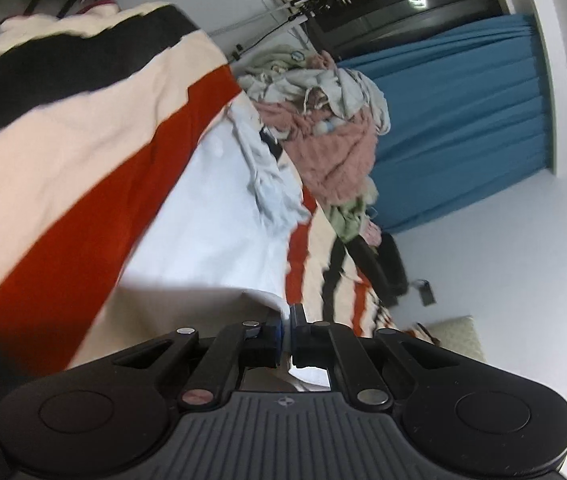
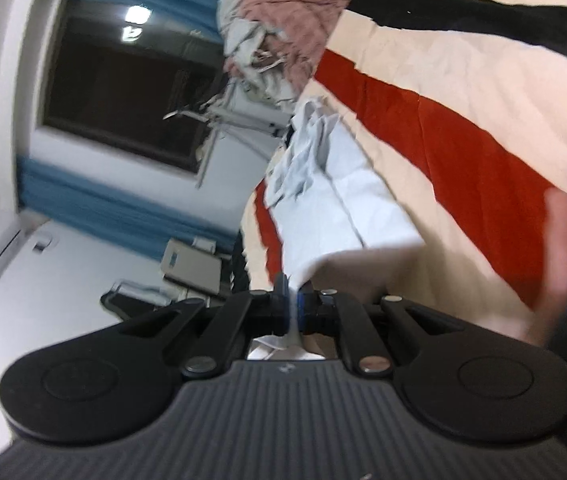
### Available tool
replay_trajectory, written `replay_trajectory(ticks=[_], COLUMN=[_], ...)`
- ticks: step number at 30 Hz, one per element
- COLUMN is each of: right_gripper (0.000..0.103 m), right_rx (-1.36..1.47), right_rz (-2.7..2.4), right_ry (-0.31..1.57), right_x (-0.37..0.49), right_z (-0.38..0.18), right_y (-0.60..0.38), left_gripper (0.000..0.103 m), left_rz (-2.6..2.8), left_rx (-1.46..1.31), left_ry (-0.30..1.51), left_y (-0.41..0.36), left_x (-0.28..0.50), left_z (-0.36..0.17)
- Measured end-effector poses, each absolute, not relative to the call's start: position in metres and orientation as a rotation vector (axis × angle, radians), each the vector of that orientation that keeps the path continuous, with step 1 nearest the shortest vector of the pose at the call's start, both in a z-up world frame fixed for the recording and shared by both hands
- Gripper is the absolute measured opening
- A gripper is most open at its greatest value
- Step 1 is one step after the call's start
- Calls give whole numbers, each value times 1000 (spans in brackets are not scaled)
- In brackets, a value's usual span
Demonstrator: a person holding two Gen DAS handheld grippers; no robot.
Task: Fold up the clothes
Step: 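Lift the strip end with both grippers and fold it over toward the collar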
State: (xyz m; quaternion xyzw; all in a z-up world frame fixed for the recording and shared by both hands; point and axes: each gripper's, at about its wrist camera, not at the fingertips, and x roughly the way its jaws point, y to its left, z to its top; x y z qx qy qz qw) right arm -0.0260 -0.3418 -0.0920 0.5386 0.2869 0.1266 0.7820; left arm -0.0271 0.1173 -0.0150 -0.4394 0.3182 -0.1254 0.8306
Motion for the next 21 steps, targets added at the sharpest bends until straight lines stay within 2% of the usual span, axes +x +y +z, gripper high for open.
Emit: replay_trajectory(ticks=[12, 17, 21], right_gripper=[8, 8, 8], right_rx=[1061, 966, 877], right_rz=[228, 276, 262], right_ry=[623, 542, 567], right_x=[177, 222, 248], right_z=[-124, -152, -172], right_y=[-318, -317, -311], left_gripper=[4, 4, 4], left_rz=[-150, -160, -149], left_rx=[-615, -459, -400], left_ry=[579, 537, 600], left_y=[86, 75, 69], left_x=[167, 218, 245], left_z=[-33, -61, -94])
